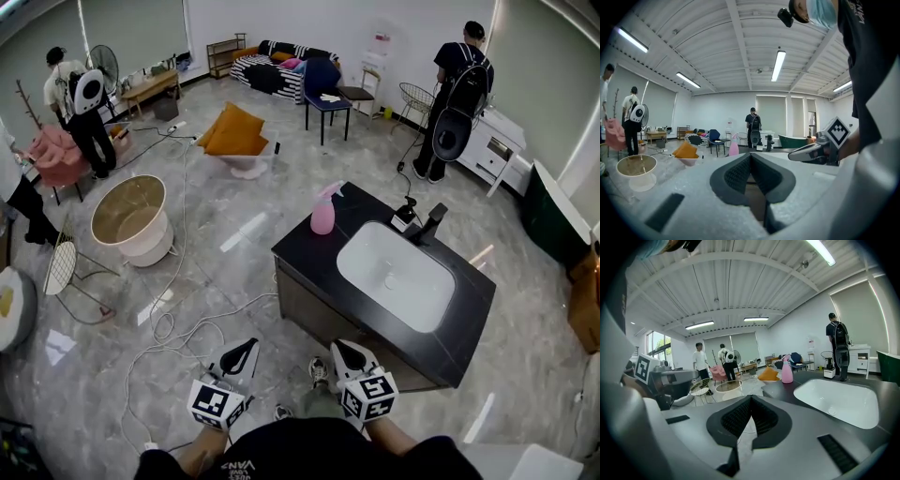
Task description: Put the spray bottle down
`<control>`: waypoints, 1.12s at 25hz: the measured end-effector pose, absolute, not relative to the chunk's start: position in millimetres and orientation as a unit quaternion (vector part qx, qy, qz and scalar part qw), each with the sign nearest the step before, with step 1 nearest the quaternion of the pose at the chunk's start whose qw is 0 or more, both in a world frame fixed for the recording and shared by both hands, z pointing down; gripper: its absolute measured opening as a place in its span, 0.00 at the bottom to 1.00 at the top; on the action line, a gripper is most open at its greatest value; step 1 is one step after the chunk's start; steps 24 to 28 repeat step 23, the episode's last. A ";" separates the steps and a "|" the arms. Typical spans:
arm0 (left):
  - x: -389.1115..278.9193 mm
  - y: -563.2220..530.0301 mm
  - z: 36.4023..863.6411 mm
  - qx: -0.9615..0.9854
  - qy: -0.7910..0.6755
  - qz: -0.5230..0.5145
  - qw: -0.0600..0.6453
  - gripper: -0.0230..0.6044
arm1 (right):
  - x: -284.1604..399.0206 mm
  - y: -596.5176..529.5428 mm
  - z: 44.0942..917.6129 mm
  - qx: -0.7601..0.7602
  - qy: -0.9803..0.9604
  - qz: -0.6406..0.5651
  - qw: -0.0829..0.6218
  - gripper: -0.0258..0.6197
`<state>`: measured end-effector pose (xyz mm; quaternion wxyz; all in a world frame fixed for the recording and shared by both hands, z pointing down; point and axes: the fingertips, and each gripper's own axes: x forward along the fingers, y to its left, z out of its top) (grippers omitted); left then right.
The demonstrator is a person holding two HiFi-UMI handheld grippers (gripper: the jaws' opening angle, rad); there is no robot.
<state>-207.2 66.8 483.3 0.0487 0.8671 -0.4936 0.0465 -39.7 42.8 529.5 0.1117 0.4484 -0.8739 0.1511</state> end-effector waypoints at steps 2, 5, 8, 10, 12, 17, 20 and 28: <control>-211.6 69.7 484.1 0.865 -0.497 0.045 0.050 0.05 | -43.4 44.3 529.3 0.446 -0.875 0.147 0.114 0.04; -214.8 71.7 484.1 0.863 -0.501 0.045 0.050 0.05 | -43.9 44.1 528.3 0.448 -0.875 0.144 0.114 0.04; -215.7 74.3 483.6 0.862 -0.503 0.043 0.048 0.05 | -42.6 45.7 529.0 0.449 -0.874 0.143 0.114 0.04; -216.0 75.7 483.3 0.863 -0.501 0.045 0.043 0.05 | -42.8 46.9 529.1 0.450 -0.874 0.142 0.114 0.04; -216.5 76.0 483.0 0.864 -0.500 0.045 0.040 0.05 | -43.3 47.0 528.4 0.451 -0.874 0.142 0.113 0.04; -216.8 75.2 484.1 0.864 -0.499 0.045 0.045 0.05 | -43.9 44.8 526.9 0.454 -0.873 0.144 0.111 0.04; -218.1 74.3 486.4 0.862 -0.503 0.047 0.049 0.05 | -43.9 43.8 527.7 0.453 -0.873 0.146 0.109 0.04; -218.3 72.7 488.3 0.859 -0.507 0.046 0.054 0.05 | -42.5 42.6 529.2 0.453 -0.873 0.148 0.108 0.04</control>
